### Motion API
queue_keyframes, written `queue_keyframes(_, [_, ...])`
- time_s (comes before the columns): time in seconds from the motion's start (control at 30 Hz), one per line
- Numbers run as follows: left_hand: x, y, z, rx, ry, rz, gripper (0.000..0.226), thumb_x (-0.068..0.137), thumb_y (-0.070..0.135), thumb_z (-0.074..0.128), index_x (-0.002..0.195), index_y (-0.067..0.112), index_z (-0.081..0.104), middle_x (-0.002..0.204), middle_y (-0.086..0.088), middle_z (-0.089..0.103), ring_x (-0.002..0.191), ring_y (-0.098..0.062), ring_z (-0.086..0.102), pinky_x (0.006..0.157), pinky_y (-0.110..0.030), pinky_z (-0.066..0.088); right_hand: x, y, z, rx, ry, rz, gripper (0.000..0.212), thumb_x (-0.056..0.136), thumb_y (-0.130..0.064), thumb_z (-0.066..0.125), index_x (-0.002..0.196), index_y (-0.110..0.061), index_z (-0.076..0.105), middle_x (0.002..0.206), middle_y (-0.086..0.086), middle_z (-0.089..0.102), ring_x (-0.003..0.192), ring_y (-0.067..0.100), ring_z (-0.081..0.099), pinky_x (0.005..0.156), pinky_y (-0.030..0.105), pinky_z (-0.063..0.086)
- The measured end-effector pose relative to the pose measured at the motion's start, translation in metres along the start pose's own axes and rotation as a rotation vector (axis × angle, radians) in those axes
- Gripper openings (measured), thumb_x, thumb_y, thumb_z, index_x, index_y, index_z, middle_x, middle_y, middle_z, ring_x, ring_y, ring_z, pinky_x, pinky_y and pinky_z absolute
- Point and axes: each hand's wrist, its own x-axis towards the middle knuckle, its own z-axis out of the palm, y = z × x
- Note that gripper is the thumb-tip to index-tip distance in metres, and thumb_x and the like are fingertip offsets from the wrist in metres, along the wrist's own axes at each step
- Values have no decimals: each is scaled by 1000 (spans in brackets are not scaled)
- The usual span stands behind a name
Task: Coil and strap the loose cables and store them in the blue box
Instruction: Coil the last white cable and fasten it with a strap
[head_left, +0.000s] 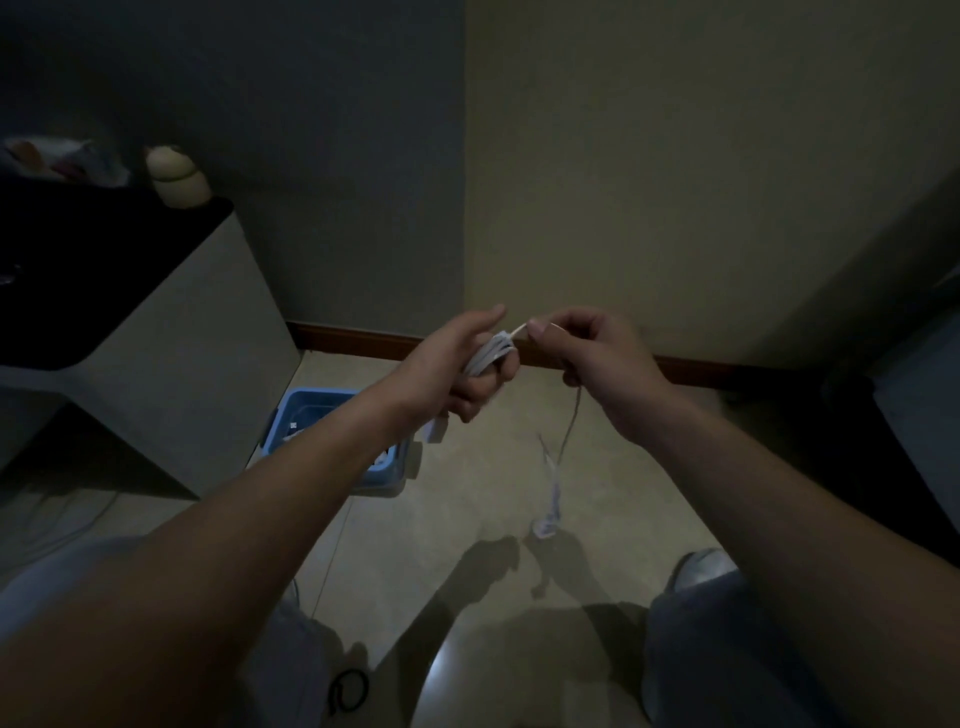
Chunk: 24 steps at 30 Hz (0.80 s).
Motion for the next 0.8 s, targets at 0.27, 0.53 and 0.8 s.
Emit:
queue_keyframes(0.27, [-3,0,3,-333,61,-3,41,105,28,35,65,20,40,44,8,21,36,-9,14,40,-22,19,-2,6,8,48,-156,165,25,102,-18,53,79,-16,62,61,-3,58,50,12,43,49,23,37])
queue_keyframes(0.53, [-10,0,-12,-806,96,158,42,95,54,46,73,19,47,53,6,34,44,-8,27,56,-23,35,-5,11,12,-152,-299,248,27,104,-22,50,86,-12,67,60,6,53,50,18,41,48,24,35])
queue_keyframes(0.8, [-6,1,-22,-705,295,210,79,94,68,42,146,9,31,119,-17,71,100,-27,72,90,-37,49,-12,6,21,-338,-438,149,25,101,-13,53,121,-15,70,65,5,61,59,22,47,54,31,41])
